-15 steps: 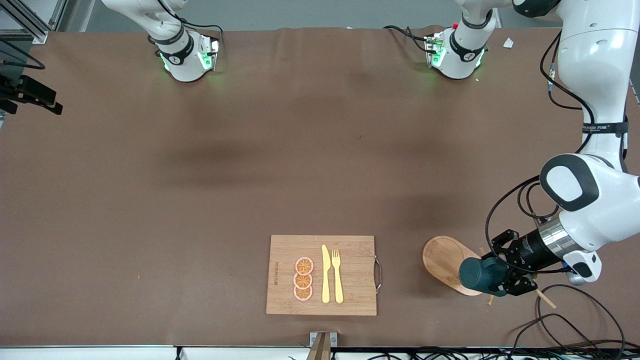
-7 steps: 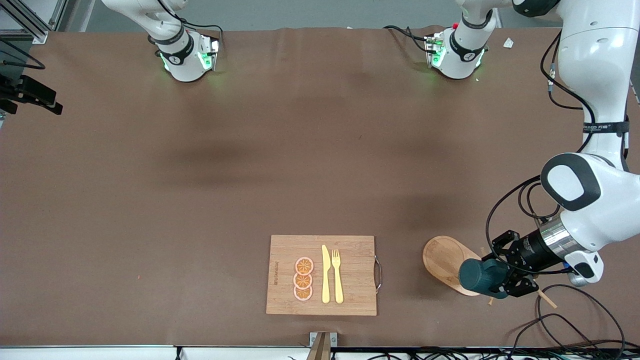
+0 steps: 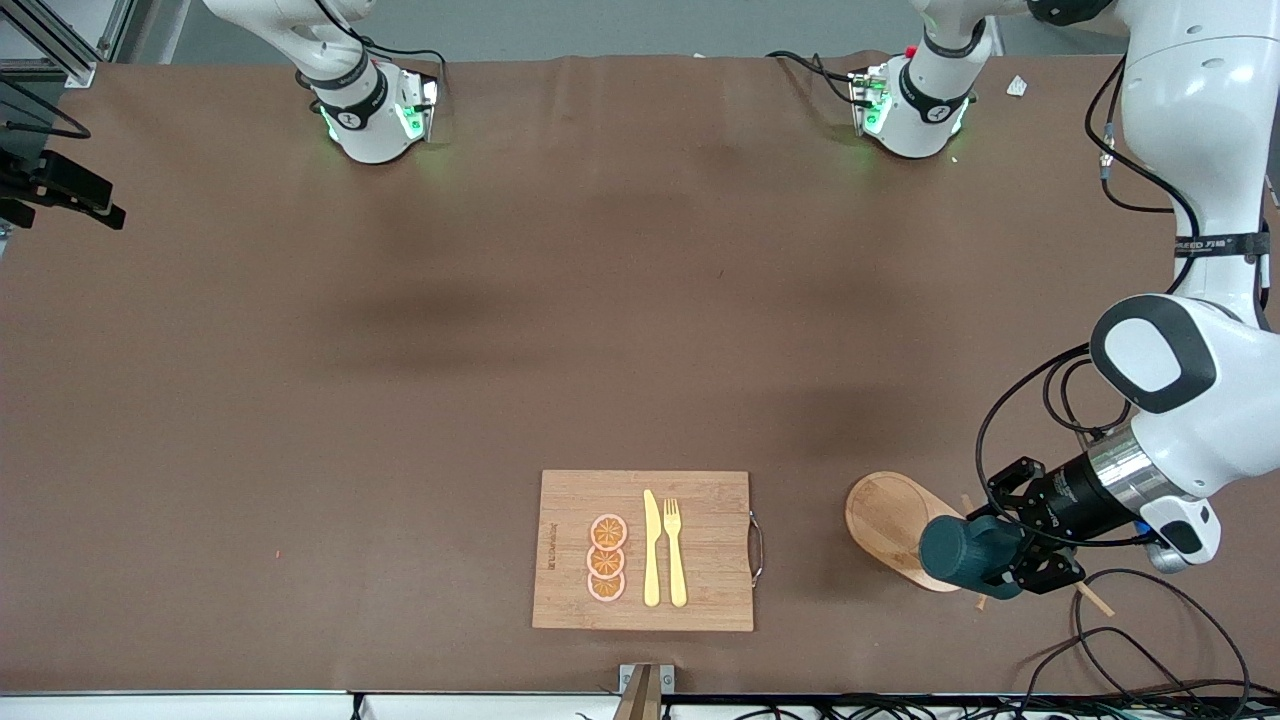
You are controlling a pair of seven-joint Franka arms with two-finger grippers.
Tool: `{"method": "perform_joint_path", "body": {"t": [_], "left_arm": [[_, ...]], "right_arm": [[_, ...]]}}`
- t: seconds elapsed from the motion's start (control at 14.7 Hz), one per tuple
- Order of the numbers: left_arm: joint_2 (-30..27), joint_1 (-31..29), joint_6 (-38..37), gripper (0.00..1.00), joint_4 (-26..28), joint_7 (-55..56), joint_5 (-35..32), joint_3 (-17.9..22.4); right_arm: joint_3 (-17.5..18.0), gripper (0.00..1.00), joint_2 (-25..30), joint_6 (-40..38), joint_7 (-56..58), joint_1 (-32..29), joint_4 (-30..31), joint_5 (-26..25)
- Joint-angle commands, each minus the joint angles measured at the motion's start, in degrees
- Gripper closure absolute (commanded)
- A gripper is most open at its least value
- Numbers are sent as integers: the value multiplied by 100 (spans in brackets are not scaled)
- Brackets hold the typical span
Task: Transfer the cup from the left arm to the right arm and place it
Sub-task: 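Close the left gripper on the teal mug's body, then lift the teal mug off the stand and carry it toward mid-table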
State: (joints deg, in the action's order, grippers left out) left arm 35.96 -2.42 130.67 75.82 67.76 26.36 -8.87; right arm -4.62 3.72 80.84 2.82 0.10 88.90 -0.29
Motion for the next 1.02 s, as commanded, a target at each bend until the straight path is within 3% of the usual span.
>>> {"method": "perform_joint_path", "body": {"t": [0.0, 0.41, 0.95], "left_arm": [[-247, 66, -183, 29, 82, 97, 27, -36], [-423, 443, -306, 29, 143, 789, -78, -45], [-415, 1725, -288, 30, 91, 1959, -1790, -36]], "right_arm": [[40, 0, 68, -24, 0, -27, 22, -24], [31, 0, 68, -33, 0, -27, 22, -24], [40, 0, 68, -33, 0, -27, 22, -24]]}}
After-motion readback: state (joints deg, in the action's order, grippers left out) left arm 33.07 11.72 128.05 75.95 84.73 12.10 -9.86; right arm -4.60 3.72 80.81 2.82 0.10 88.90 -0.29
